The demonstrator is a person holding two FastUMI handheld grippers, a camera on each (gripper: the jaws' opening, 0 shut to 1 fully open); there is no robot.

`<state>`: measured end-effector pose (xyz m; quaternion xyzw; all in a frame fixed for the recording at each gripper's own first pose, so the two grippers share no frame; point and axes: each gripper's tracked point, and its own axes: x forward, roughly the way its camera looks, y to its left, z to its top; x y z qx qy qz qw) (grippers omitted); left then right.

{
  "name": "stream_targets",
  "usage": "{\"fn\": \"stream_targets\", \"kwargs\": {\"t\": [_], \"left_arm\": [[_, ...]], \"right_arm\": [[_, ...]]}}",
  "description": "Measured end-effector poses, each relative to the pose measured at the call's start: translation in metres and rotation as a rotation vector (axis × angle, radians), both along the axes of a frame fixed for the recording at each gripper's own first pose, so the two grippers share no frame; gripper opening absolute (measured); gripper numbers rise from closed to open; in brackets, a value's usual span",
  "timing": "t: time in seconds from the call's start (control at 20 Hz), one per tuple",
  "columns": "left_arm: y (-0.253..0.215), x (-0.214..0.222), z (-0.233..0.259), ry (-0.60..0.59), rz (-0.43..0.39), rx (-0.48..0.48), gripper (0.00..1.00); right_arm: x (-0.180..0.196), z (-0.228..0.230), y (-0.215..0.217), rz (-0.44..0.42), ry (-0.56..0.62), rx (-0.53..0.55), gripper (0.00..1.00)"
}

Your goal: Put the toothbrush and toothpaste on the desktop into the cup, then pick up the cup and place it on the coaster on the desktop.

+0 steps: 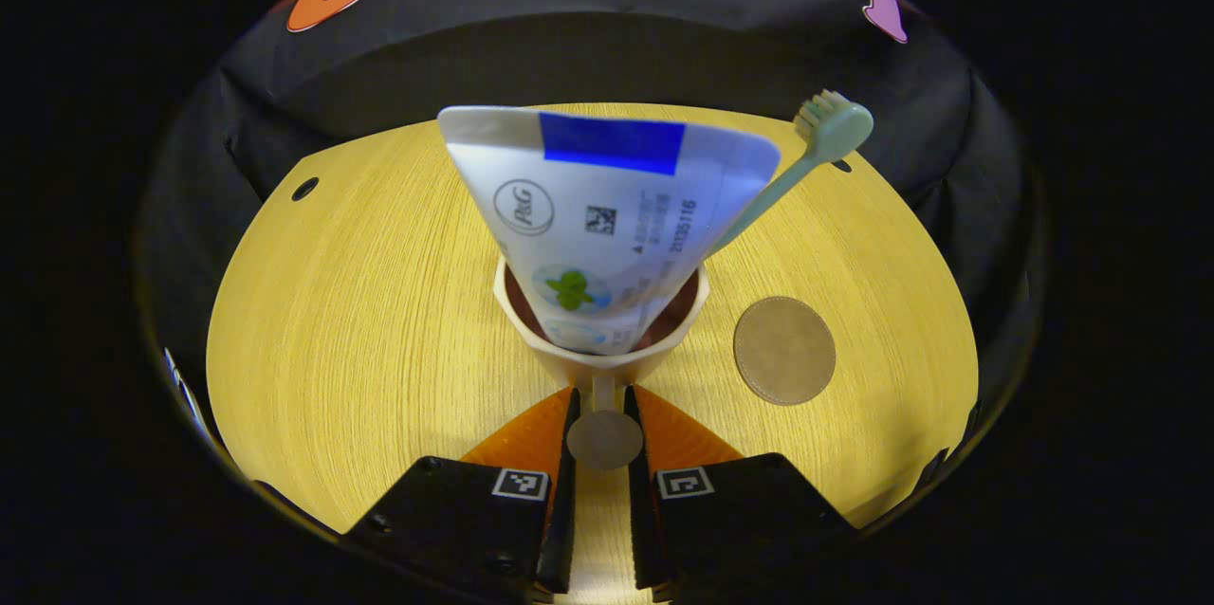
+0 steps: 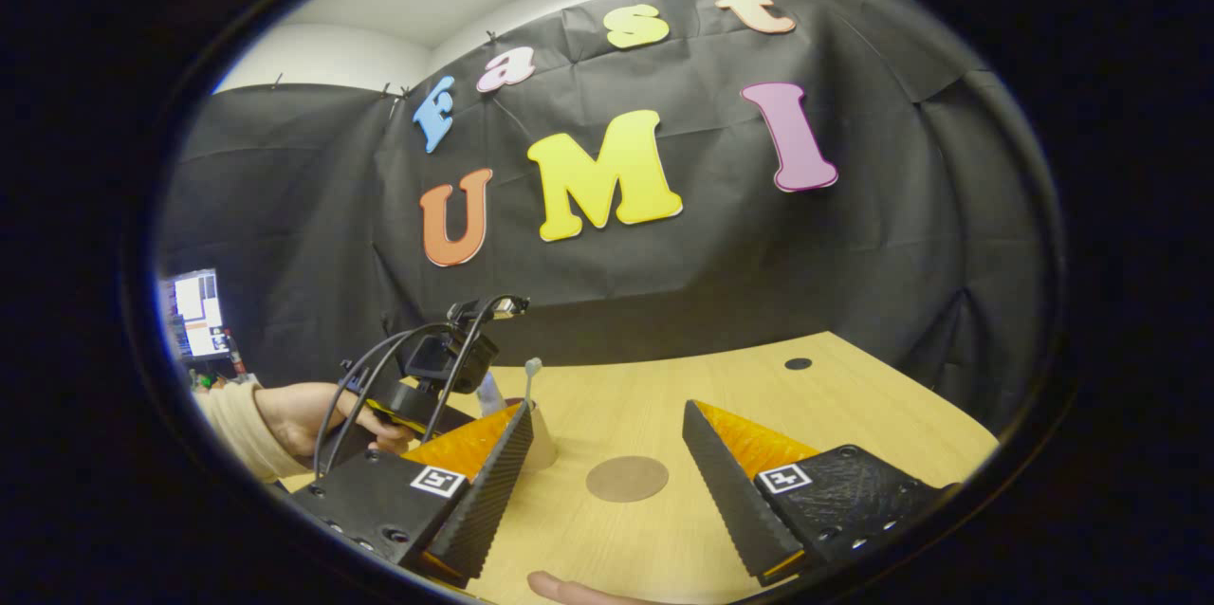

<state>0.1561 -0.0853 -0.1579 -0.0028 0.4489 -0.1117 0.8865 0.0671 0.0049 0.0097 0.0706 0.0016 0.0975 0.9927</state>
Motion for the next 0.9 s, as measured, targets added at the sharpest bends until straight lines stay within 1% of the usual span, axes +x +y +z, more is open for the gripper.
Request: {"fn": "stream_targets", "kwargs": {"t": [0.05,0.15,0.3,0.4,0.5,0.65,0.7,0.75,0.8,0.85,0.9], "left_arm": [[0.001,0.0,0.003,-0.002,-0.002,-0.004,0.27],[0.003,-0.001,0.01,-0.003,0.003,-0.018,0.24],[0.007,0.003,0.028,-0.037,0.032,-0.03,0.22],[0.01,0.008,0.047,-0.092,0.026,-0.004,0.22],[0.004,0.013,0.068,-0.116,0.023,-0.025,0.22],[-0.014,0.022,0.099,-0.151,-0.017,-0.027,0.21],[-0.023,0.001,0.1,-0.154,-0.037,-0.03,0.22],[-0.03,0.013,0.077,-0.153,-0.058,-0.03,0.21],[-0.033,0.013,0.098,-0.153,-0.074,-0.029,0.24],[-0.048,0.016,0.102,-0.152,-0.085,-0.027,0.21],[-0.052,0.019,0.106,-0.164,-0.098,-0.027,0.21]], "right_arm": [[0.0,-0.002,0.0,-0.001,0.003,0.003,0.96],[0.001,-0.003,-0.001,-0.003,0.009,0.009,0.96],[0.0,-0.002,-0.001,-0.007,0.005,0.003,0.96],[0.0,-0.002,-0.001,-0.012,-0.003,-0.004,0.96],[-0.001,-0.002,-0.001,-0.012,-0.001,-0.008,0.96],[-0.001,-0.001,-0.002,-0.015,-0.003,-0.011,0.96],[-0.002,0.001,-0.004,-0.012,-0.006,-0.01,0.96],[-0.002,0.002,-0.006,-0.014,-0.009,-0.011,0.96],[-0.002,0.003,-0.011,-0.019,-0.013,-0.011,0.96],[0.0,0.004,-0.016,-0.027,-0.012,-0.006,0.96],[0.001,0.006,-0.023,-0.037,-0.012,0.001,0.96]]}}
